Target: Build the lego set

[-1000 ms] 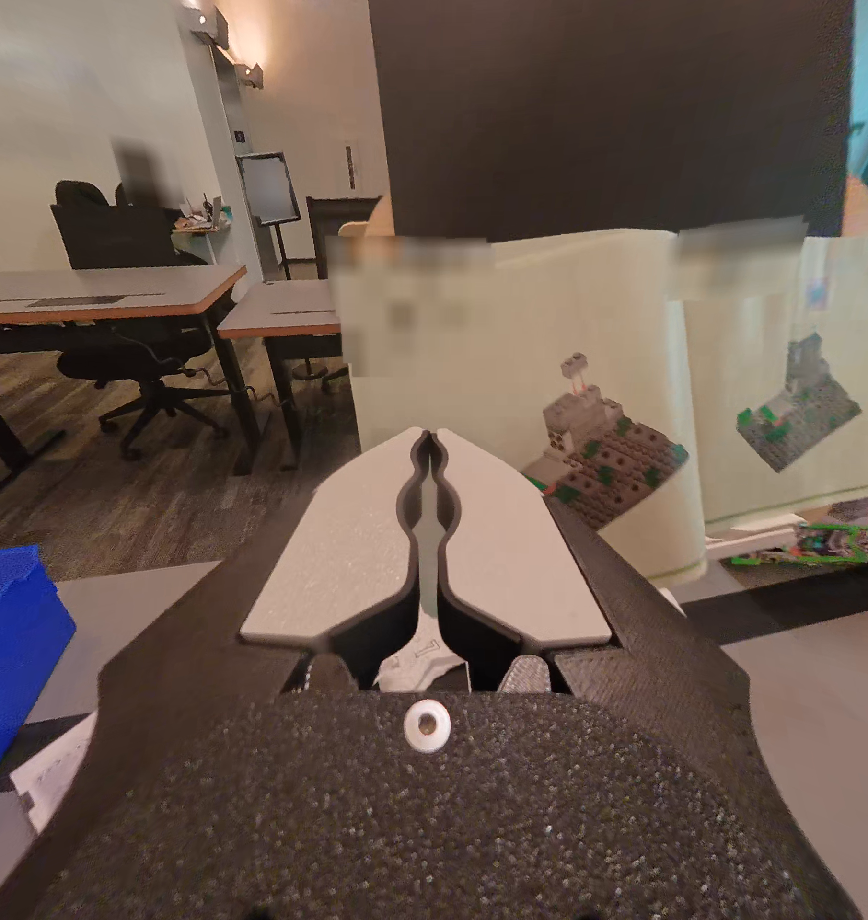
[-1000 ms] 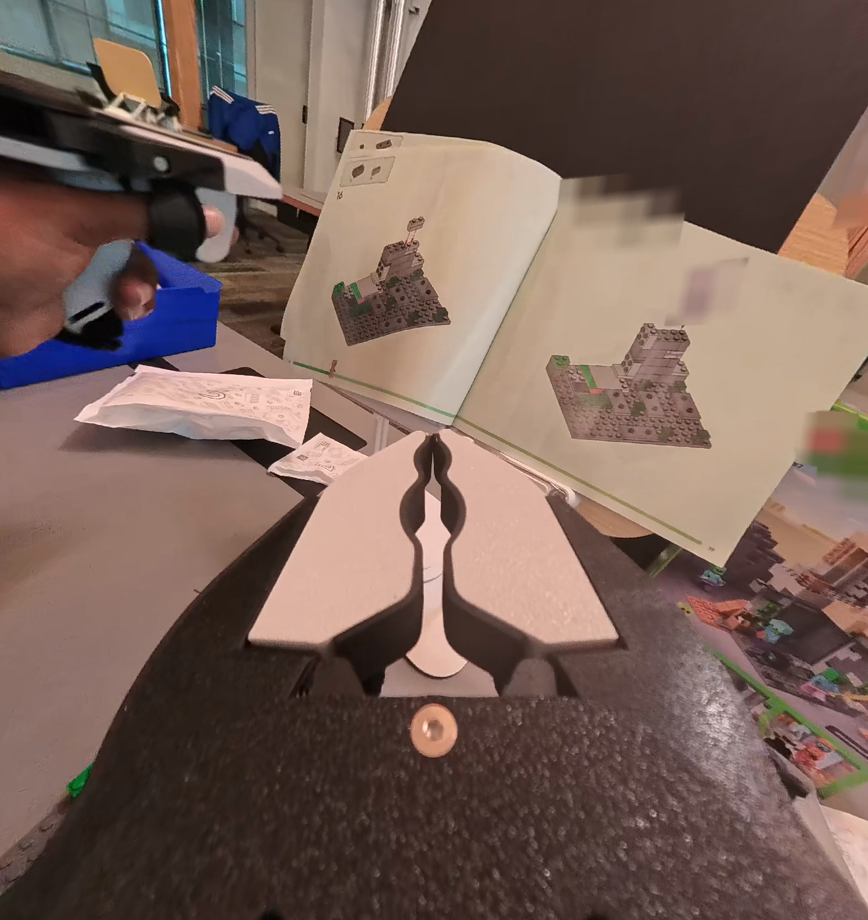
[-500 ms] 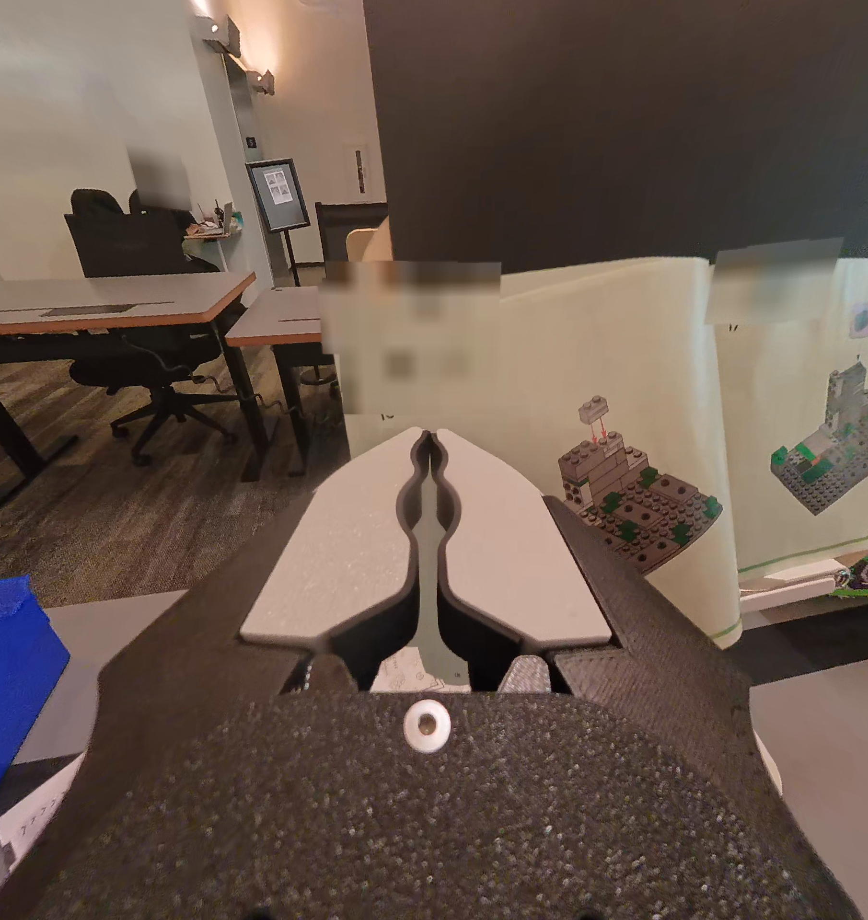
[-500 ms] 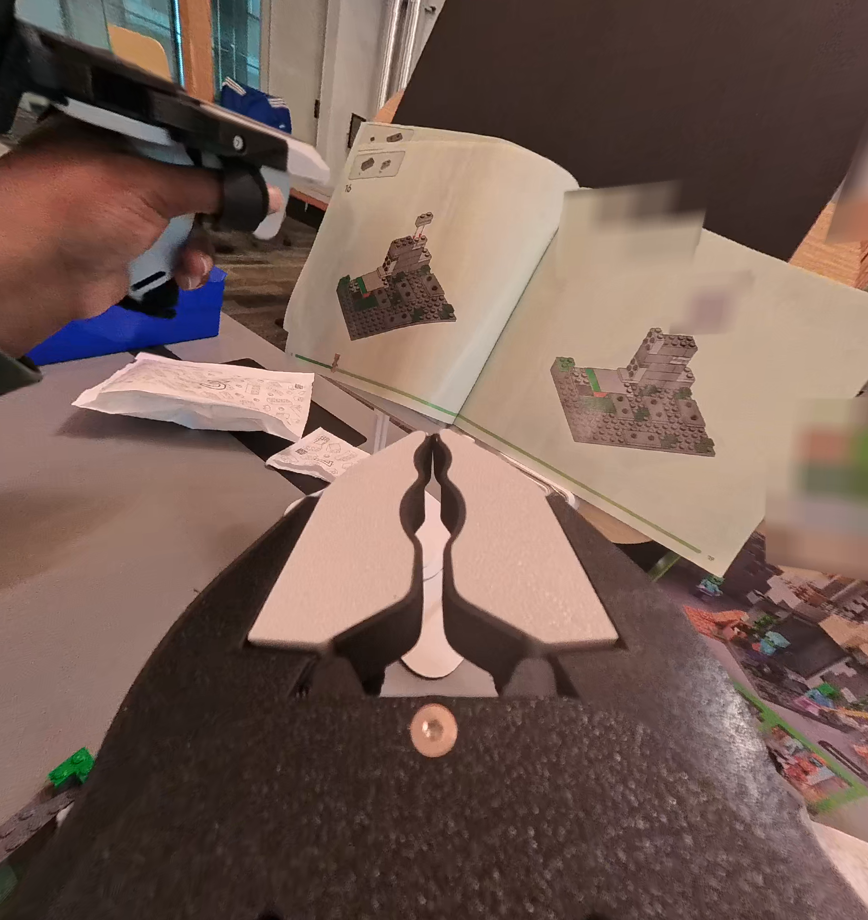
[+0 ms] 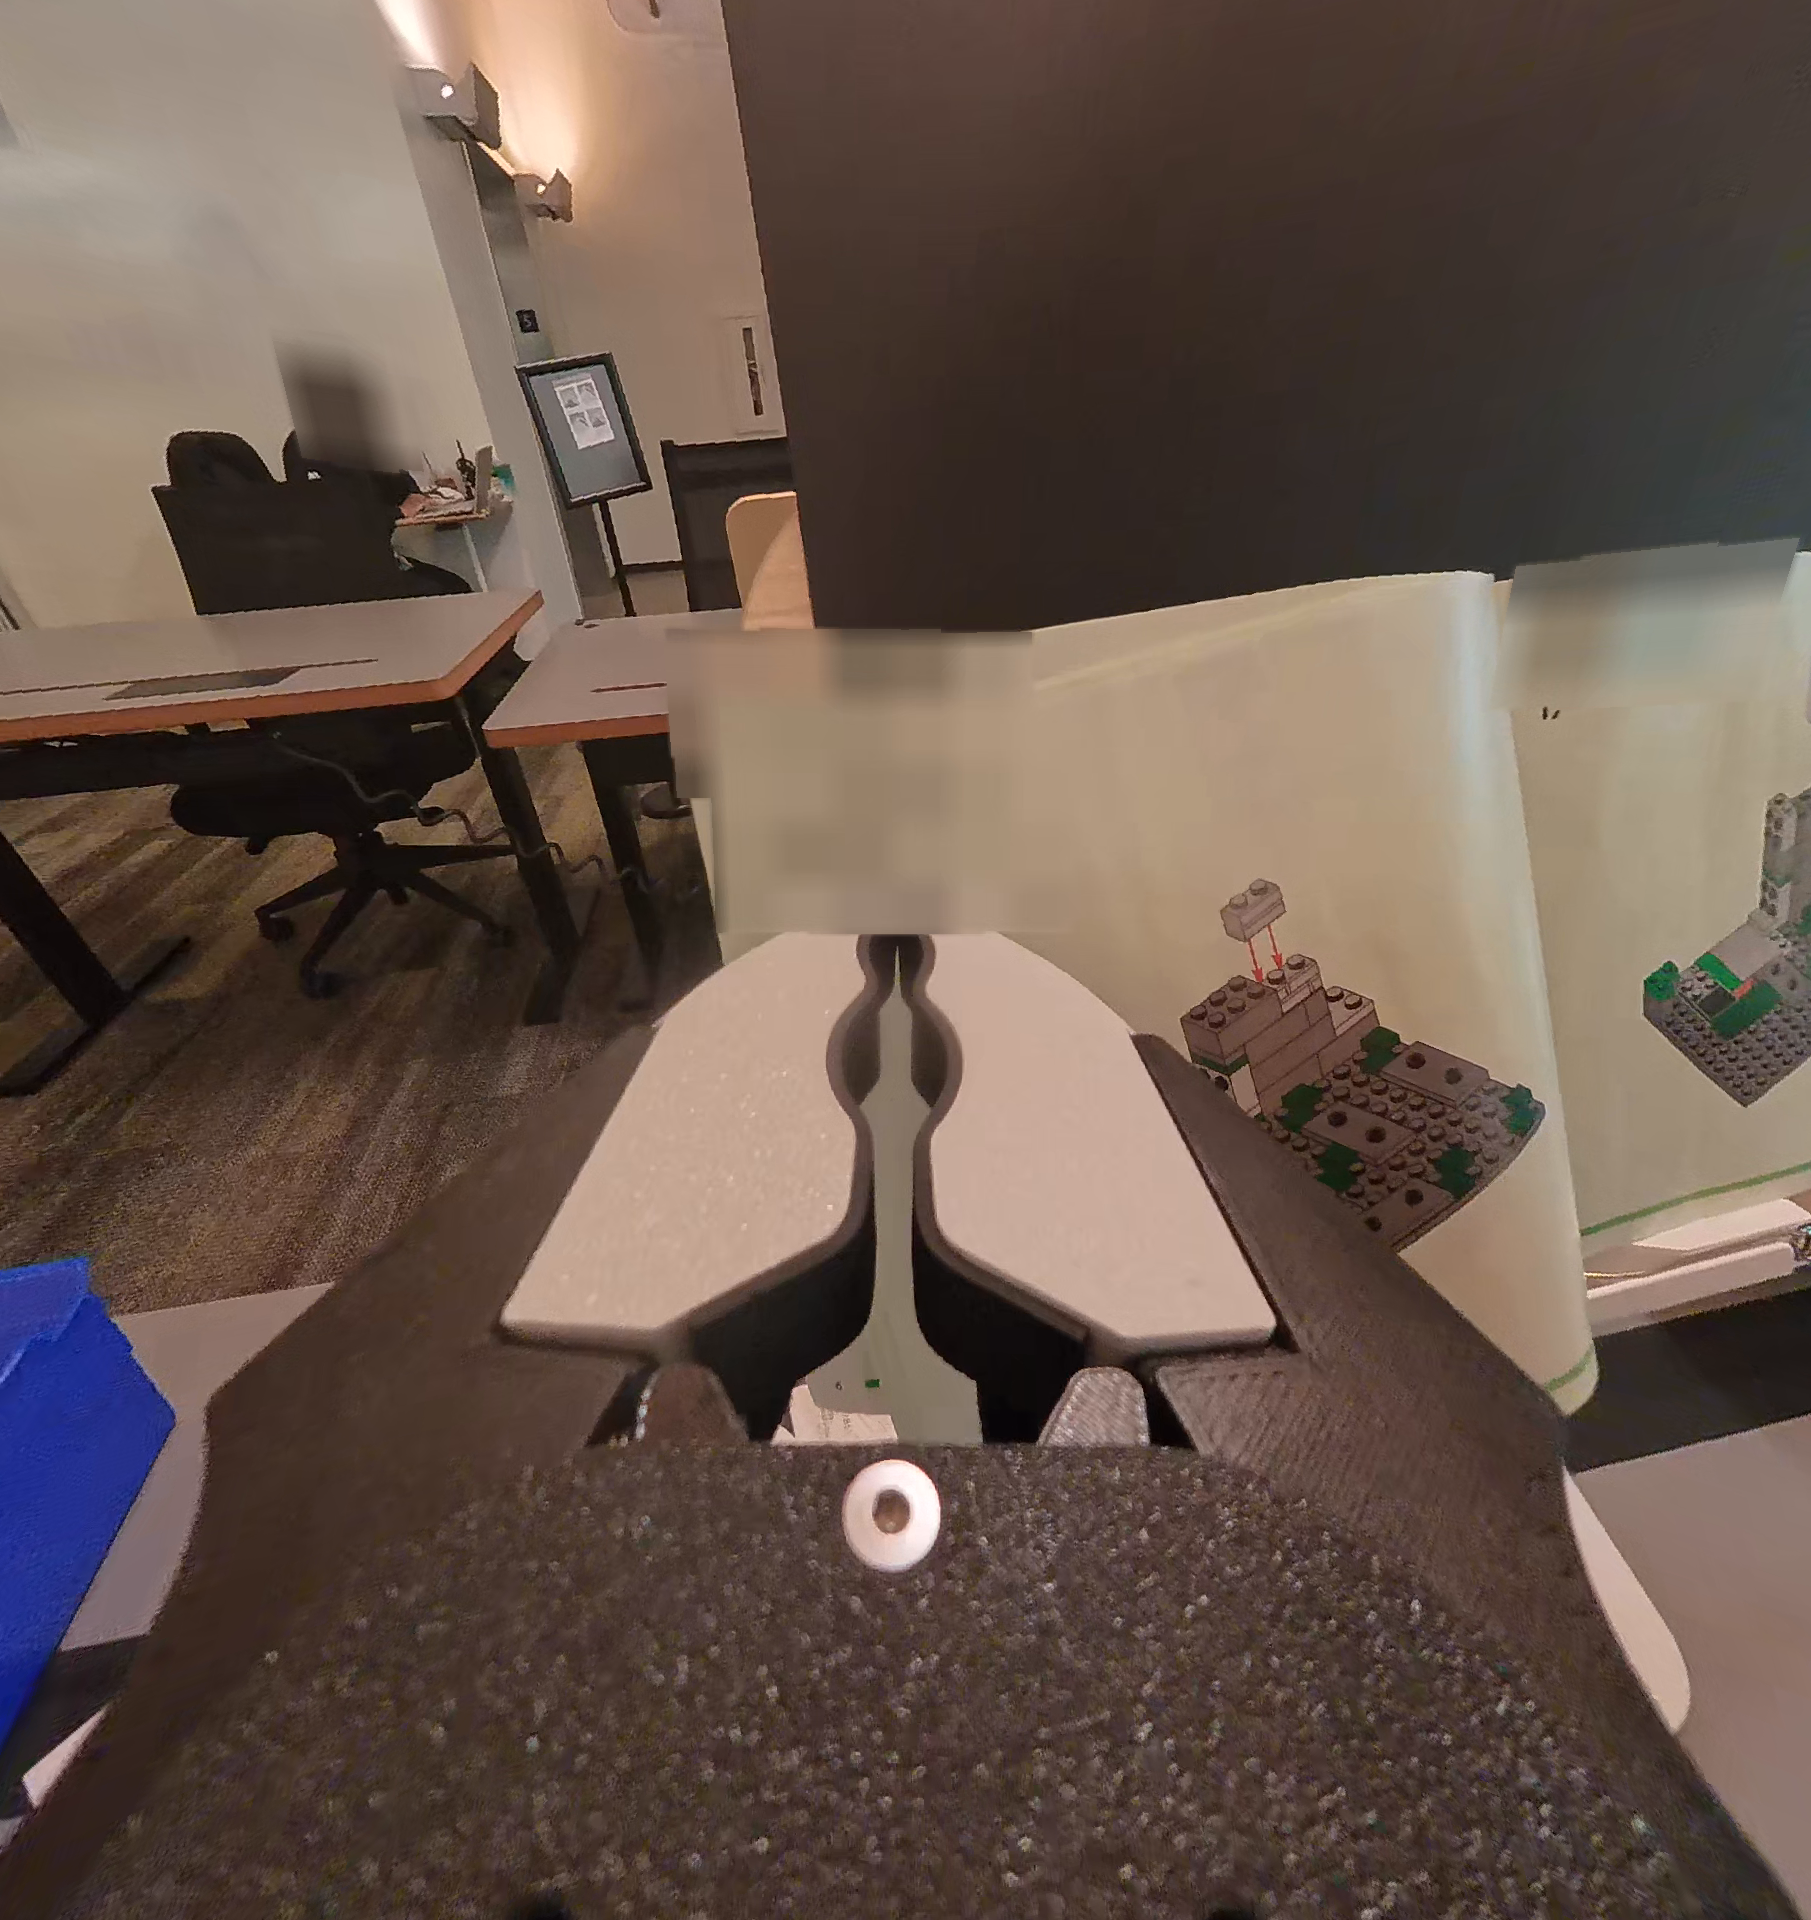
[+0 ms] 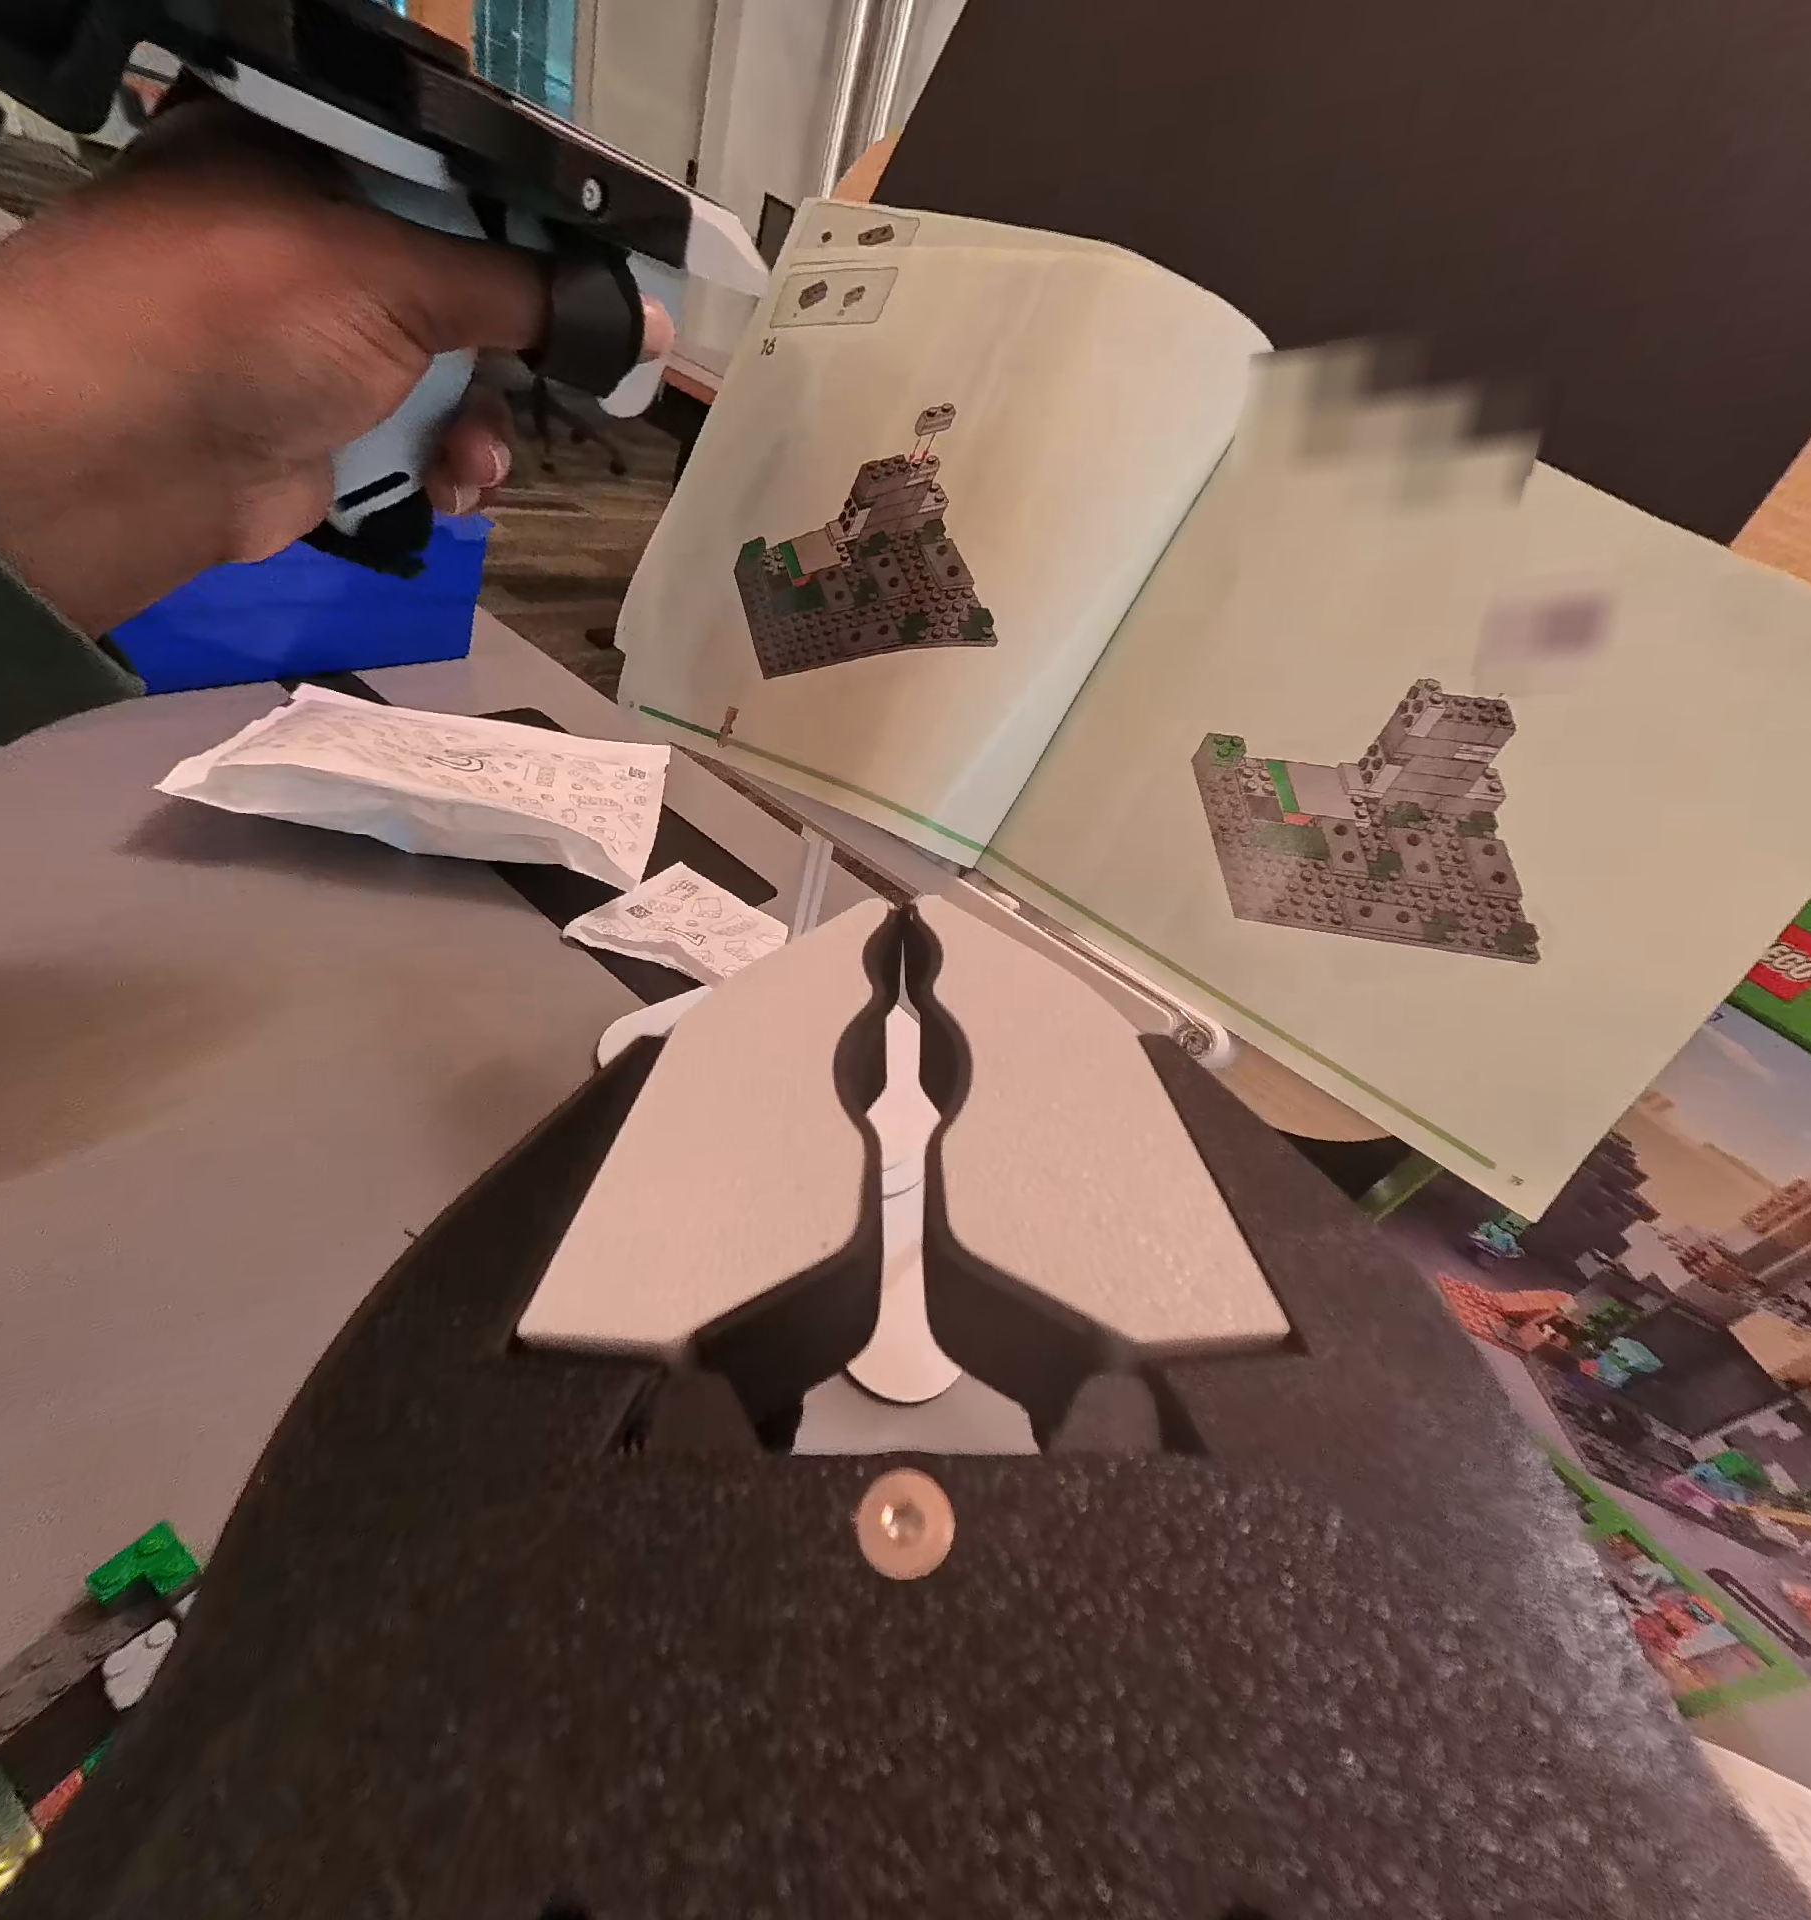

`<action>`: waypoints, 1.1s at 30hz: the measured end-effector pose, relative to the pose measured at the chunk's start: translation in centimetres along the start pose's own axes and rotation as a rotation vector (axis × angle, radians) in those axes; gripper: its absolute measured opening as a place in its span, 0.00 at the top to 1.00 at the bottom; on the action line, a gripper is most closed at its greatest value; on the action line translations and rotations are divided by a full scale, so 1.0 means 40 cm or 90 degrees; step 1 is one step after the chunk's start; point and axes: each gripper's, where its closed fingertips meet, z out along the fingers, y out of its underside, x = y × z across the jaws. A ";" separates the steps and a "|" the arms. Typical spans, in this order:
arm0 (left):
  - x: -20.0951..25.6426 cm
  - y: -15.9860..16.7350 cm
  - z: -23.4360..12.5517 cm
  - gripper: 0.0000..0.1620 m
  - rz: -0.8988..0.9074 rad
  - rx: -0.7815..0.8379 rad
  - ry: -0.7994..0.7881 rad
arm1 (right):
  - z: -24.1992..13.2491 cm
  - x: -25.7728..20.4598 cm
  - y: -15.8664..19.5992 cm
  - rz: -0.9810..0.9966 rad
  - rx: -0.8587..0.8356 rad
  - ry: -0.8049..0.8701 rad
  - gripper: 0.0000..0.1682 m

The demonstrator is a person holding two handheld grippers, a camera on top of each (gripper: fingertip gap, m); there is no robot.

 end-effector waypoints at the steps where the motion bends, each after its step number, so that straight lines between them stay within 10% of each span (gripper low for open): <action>1: 0.000 0.000 0.003 1.00 0.001 0.001 -0.001 | 0.000 0.001 0.001 -0.001 -0.001 0.000 1.00; 33: 0.063 0.008 0.024 1.00 0.006 0.012 0.033 | 0.018 -0.018 0.025 -0.019 -0.011 -0.015 1.00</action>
